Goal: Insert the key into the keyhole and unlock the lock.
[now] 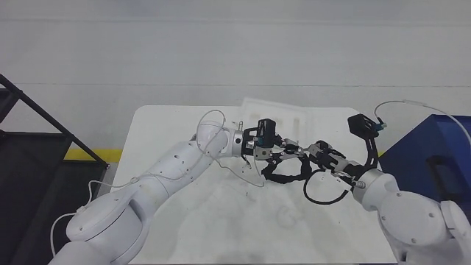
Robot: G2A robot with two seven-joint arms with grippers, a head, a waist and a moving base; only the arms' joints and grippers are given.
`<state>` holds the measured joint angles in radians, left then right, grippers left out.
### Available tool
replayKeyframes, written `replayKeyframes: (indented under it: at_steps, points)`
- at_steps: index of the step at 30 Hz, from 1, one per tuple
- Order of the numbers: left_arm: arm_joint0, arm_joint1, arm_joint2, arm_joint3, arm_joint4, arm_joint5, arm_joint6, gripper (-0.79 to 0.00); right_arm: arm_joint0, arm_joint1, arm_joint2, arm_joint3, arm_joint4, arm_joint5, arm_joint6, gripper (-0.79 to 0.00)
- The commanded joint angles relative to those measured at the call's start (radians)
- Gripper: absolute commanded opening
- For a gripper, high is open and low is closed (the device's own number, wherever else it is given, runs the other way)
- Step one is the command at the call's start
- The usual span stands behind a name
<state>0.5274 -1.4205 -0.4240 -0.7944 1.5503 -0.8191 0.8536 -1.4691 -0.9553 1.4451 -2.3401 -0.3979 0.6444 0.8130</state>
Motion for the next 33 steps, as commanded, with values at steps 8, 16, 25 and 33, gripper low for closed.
replayKeyframes:
  at_steps: [8,16,25,33]
  points:
    - [0.002,-0.003,-0.020,-0.010,0.002,-0.017,-0.034,-0.785,0.011,0.000,-0.040,0.001,-0.064,0.023,-0.002,-0.785]
    - [0.004,-0.004,-0.036,-0.028,0.013,-0.023,-0.076,-0.785,0.033,-0.002,-0.075,0.018,-0.106,0.045,0.019,-0.785]
    - [0.010,-0.002,-0.053,-0.051,0.034,-0.018,-0.101,-0.785,0.065,-0.006,-0.099,0.040,-0.114,0.068,0.041,-0.785]
    - [0.019,0.002,-0.077,-0.048,0.013,-0.057,-0.102,-0.785,0.097,-0.010,-0.083,0.045,-0.070,0.081,0.052,0.000]
